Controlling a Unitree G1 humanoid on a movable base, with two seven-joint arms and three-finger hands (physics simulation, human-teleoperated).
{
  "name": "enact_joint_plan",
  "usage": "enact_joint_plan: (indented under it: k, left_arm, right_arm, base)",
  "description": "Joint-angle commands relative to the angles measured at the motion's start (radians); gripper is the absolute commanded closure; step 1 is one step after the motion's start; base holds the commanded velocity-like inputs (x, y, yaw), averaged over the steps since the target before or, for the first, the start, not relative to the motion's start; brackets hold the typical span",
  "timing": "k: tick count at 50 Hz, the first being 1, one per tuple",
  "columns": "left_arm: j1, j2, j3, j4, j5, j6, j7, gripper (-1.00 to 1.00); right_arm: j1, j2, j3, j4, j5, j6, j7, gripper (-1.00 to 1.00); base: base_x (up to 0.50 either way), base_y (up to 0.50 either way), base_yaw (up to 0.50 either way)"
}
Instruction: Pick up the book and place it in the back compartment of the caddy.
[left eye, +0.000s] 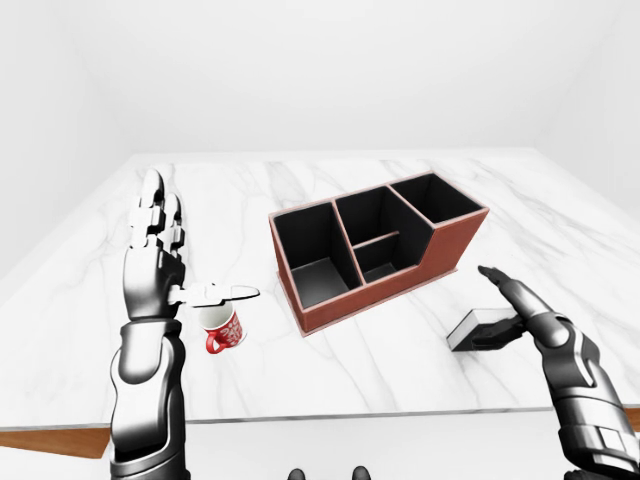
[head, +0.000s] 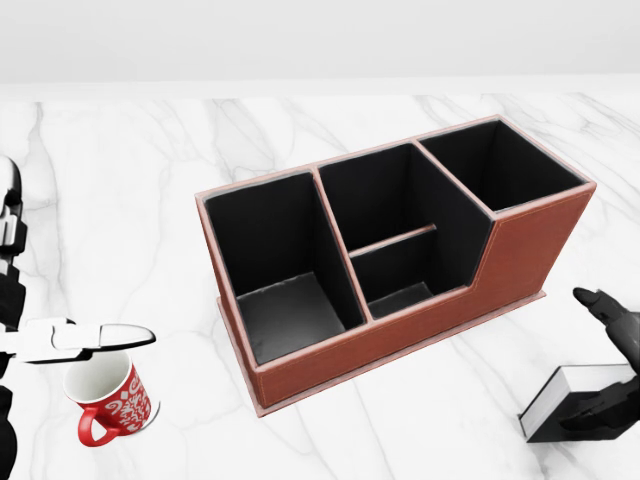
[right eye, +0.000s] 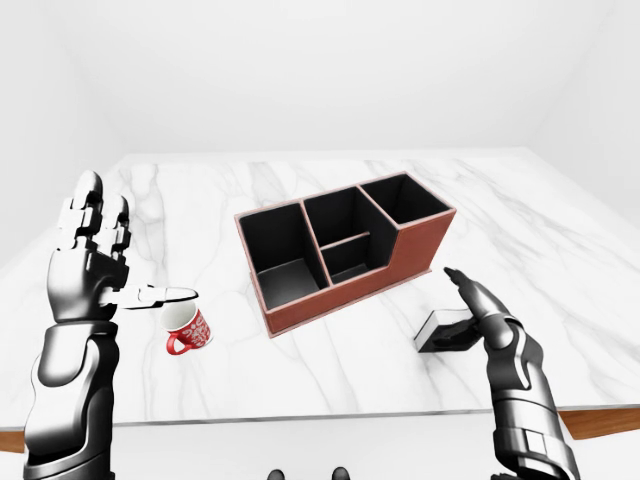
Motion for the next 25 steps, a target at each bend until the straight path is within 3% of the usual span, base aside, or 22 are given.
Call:
enact_joint_plan:
  k: [1,25]
  left_arm:
    - [0.001,-0.001,-0.001,-0.003,0.001,0.0,0.0,-1.0]
    - [0.002,-0.001,0.002,-0.008,-0.002,0.0,0.0,-1.0]
  right_arm:
    - [0.006,0.005,0.007,0.02,0.006,-0.004,-0.002,1.0]
    - [0.024,0.024,-0.014,-0.116,0.005,0.057,0.044,1.0]
  base:
    - [0.0,0.0,0.0]
    - [0.0,0.0,0.0]
